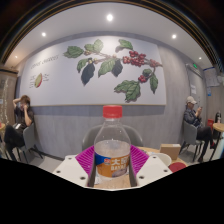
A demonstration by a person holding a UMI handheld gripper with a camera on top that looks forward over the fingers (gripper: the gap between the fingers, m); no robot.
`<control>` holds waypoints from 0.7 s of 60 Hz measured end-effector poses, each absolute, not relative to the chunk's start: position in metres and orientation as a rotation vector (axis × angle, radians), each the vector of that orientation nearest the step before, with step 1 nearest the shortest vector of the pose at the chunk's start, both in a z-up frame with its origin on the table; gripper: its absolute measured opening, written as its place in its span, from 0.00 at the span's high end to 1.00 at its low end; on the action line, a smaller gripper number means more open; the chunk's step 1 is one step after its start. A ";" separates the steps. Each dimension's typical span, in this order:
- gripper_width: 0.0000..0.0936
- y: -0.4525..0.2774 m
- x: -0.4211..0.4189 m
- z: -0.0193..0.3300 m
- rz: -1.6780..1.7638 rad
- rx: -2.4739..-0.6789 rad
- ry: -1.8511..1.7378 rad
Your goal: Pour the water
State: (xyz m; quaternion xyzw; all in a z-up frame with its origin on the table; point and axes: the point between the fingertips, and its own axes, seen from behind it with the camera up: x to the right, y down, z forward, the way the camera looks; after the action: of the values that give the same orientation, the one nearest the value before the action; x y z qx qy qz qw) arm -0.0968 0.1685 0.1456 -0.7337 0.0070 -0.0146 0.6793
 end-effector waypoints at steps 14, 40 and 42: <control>0.66 0.169 -0.088 0.148 0.011 -1.608 0.100; 0.66 0.202 -0.094 0.148 1.187 -1.366 0.999; 0.66 0.202 -0.086 0.154 1.259 -1.293 1.055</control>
State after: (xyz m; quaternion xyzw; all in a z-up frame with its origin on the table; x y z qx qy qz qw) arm -0.0858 0.2018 0.1544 -0.5351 0.4365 0.5209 0.5018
